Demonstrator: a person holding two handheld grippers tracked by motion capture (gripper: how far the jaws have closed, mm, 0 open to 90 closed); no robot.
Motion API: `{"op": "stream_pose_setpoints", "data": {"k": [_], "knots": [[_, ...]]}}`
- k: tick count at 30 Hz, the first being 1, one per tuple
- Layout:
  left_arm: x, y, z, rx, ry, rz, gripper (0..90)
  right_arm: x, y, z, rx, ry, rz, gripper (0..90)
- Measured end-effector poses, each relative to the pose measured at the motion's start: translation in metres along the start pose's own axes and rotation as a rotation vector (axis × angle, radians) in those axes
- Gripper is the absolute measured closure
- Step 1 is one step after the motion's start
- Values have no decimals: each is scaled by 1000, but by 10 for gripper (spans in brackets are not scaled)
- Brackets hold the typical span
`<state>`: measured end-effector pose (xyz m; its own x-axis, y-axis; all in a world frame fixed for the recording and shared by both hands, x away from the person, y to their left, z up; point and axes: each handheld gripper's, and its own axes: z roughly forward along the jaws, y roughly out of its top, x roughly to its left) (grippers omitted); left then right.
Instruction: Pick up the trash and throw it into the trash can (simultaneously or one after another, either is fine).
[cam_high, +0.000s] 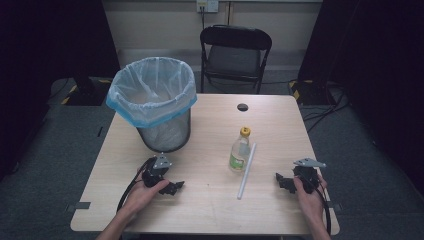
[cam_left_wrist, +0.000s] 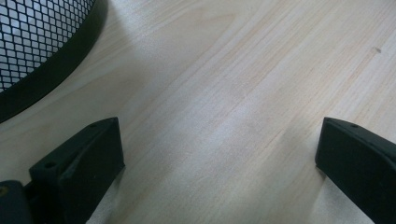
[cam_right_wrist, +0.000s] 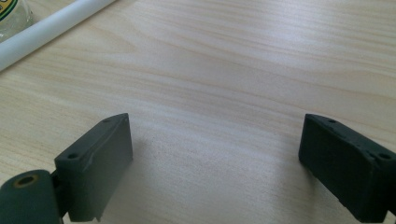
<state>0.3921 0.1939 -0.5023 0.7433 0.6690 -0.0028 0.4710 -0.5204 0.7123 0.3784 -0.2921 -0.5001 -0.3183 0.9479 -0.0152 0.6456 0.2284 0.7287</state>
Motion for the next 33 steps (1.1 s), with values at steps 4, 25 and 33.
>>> {"op": "stream_pose_setpoints", "data": {"k": [4, 25, 33], "knots": [[0, 0, 0, -2, -1, -3, 4, 0, 0, 0, 0, 0, 0, 88], [-1, 9, -9, -99, -39, -29, 164, 0, 0, 0, 0, 0, 0, 88], [-9, 32, -10, -151, -80, -12, 165, 0, 0, 0, 0, 0, 0, 89]]}}
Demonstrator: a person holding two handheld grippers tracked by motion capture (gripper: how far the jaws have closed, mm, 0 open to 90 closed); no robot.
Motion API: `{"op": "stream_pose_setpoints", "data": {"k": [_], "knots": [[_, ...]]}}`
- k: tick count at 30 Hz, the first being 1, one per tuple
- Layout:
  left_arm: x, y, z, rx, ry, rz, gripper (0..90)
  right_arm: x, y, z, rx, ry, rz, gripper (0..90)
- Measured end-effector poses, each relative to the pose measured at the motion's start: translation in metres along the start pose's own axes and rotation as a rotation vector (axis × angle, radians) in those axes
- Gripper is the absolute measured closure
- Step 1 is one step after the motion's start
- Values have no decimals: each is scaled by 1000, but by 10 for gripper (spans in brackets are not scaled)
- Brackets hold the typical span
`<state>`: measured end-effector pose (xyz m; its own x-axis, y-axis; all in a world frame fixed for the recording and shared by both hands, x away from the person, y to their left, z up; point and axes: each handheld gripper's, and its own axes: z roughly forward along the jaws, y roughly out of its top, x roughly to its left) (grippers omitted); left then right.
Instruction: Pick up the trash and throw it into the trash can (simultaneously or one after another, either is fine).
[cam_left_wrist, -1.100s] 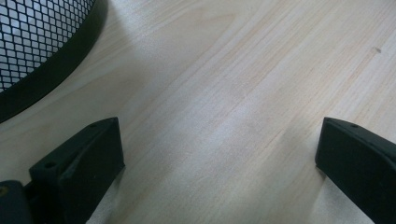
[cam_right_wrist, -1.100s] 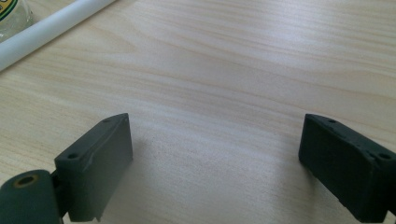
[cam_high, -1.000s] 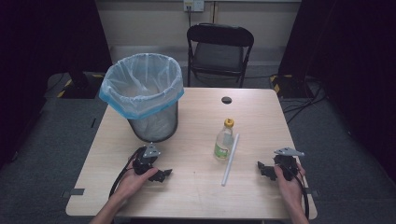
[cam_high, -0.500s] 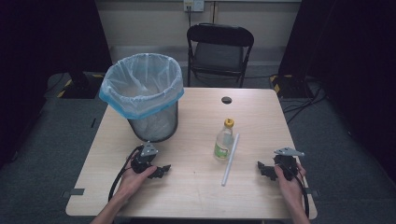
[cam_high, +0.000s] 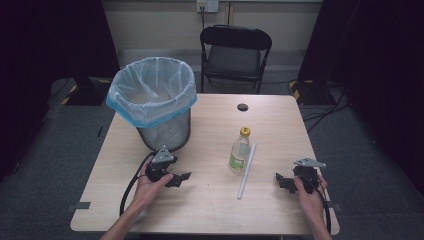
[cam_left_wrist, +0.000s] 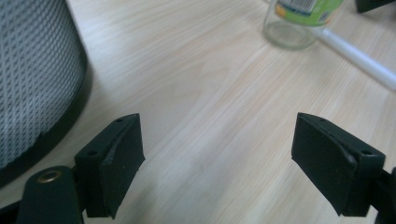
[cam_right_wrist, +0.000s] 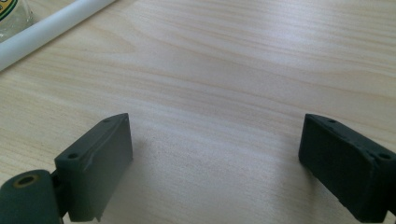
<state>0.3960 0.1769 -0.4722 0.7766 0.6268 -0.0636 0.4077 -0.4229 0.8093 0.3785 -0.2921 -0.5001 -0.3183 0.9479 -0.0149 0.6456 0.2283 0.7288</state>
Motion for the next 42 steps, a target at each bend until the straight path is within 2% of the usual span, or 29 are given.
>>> {"op": "stream_pose_setpoints", "data": {"k": [1, 2, 4, 7, 10, 11, 15, 19, 24, 26, 29, 31, 34, 42], "knots": [[-3, 2, 2, -9, -12, -5, 165, 0, 0, 0, 0, 0, 0, 89], [-4, 4, 2, -7, -13, 13, 165, 0, 0, 0, 0, 0, 0, 88], [-7, 7, 4, -25, -31, 16, 170, 0, 0, 0, 0, 0, 0, 89], [-11, 12, 11, -55, -59, -2, 170, 0, 0, 0, 0, -1, 2, 88], [-15, 16, 16, -50, -77, 11, 170, 0, 0, 0, 1, -1, 0, 89], [-18, 21, 19, -54, -85, 28, 170, 0, 0, 0, 1, -1, 0, 89], [-23, 28, 24, -59, -80, 48, 170, 0, 0, 0, 1, -1, 0, 89], [-25, 31, 31, -72, -60, 40, 196, 0, 0, 0, 1, -1, 0, 89], [-29, 35, 39, -65, -70, 45, 197, 0, 0, 0, 1, -1, 1, 88], [-30, 39, 41, -61, -90, 49, 197, 0, 0, 0, 1, -1, 0, 89], [-33, 49, 44, -88, -101, 52, 197, 0, 0, 0, 1, -1, 0, 89], [-35, 55, 46, -96, -105, 66, 194, 0, 0, 0, 1, -1, 0, 89], [-37, 60, 49, -100, -117, 66, 181, 0, 0, 0, 1, -1, 0, 88], [-47, 77, 66, -119, -156, 81, 161, 0, 0, 0, 1, -1, 0, 89]]}}
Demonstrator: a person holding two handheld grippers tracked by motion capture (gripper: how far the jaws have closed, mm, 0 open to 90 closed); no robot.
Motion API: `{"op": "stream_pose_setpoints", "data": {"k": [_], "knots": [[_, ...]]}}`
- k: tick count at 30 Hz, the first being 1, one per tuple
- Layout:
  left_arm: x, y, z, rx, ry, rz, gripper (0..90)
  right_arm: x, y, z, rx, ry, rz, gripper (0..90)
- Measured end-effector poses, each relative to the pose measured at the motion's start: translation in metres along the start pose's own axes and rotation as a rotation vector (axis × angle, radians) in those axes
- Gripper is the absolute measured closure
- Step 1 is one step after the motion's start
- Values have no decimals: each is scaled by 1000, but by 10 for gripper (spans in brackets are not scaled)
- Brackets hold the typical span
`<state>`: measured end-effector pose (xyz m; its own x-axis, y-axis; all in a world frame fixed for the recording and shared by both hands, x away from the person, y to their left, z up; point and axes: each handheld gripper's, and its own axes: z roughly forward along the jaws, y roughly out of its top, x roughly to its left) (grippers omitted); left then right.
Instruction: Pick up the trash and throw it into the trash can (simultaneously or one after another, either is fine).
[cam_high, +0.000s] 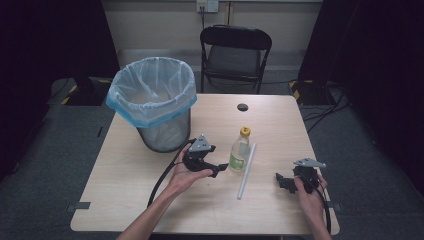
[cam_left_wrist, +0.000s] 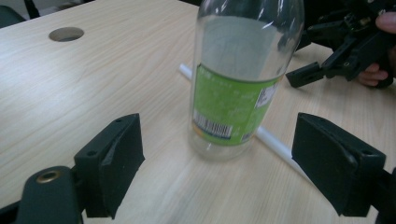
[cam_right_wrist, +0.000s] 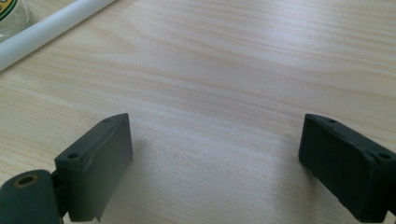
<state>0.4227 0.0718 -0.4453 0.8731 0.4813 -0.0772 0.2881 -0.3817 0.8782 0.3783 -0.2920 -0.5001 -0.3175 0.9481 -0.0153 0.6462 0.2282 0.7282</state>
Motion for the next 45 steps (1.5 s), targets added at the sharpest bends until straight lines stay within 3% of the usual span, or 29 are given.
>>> {"op": "stream_pose_setpoints", "data": {"k": [9, 11, 16, 17, 21, 31, 36, 40, 45], "knots": [[-8, 13, 28, -7, -43, 4, 157, 0, 0, 0, 0, 0, 0, 89], [-9, 13, 34, -14, -43, 11, 190, 0, 0, 0, 0, 0, -1, 89], [-10, 10, 48, -1, -39, 12, 172, 0, 0, 0, 0, 0, 0, 89], [-9, 9, 52, 11, -34, -2, 172, 0, 0, 0, 0, 0, -1, 89], [-7, 8, 57, 37, -20, 2, 187, 0, 0, 0, 0, 0, 0, 89], [-6, 13, 64, 34, -30, 3, 184, 0, 0, 0, 0, 0, -1, 89], [-9, 15, 73, 30, -36, 34, 184, 0, 0, 0, 0, 0, -1, 88], [-10, 12, 79, 35, -34, 27, 178, 0, 0, 0, 0, 0, -1, 89], [-12, 12, 83, 41, -16, 47, 173, 0, 0, 0, 0, 0, -1, 89]]}}
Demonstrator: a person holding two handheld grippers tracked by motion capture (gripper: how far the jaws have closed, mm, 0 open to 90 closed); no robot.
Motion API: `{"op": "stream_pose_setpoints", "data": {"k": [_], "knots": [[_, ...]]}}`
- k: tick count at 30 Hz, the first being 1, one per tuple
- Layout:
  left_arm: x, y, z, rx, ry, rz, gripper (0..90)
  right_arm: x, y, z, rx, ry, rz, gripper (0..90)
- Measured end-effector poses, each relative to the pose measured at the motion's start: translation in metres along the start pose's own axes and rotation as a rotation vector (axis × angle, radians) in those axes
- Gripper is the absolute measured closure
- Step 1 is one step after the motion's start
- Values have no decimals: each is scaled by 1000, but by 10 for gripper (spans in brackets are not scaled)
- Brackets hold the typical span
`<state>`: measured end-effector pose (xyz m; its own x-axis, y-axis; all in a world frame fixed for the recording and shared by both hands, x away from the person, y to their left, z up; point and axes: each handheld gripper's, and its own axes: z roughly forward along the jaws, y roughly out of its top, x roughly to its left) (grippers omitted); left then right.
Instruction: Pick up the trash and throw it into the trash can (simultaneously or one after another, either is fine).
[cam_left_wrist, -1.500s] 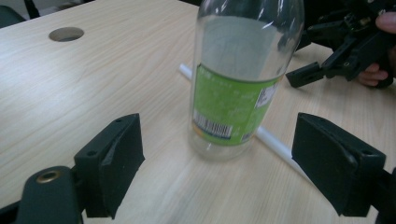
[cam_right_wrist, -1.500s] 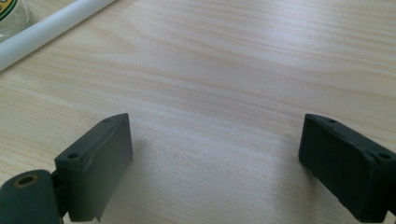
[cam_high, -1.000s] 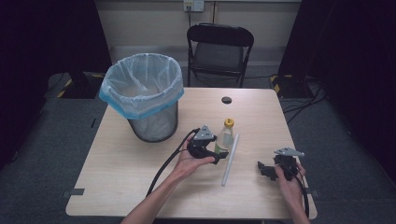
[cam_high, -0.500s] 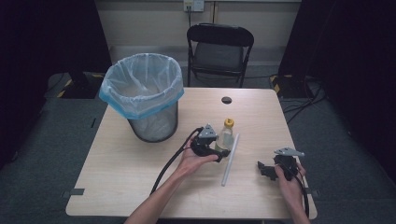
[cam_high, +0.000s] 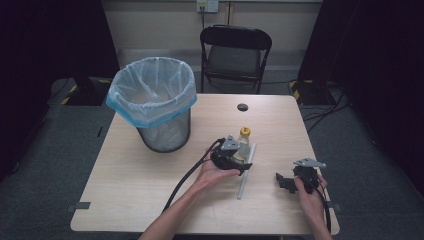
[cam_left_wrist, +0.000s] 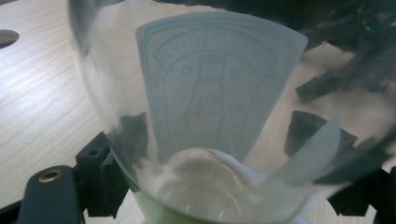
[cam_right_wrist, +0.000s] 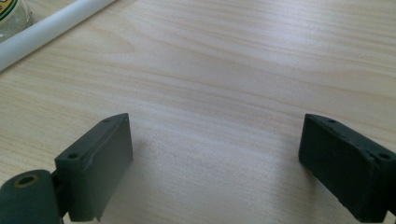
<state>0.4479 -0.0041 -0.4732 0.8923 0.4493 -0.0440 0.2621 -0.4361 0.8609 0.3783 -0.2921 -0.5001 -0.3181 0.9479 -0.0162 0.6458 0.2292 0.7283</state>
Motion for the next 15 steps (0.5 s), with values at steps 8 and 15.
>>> {"op": "stream_pose_setpoints", "data": {"k": [8, 15], "knots": [[4, -3, 7, 27, 20, 28, 239, 0, 0, 0, 0, 0, 0, 89], [1, -2, 6, 34, 26, 47, 279, 0, 0, 0, 0, 0, 0, 89]]}}
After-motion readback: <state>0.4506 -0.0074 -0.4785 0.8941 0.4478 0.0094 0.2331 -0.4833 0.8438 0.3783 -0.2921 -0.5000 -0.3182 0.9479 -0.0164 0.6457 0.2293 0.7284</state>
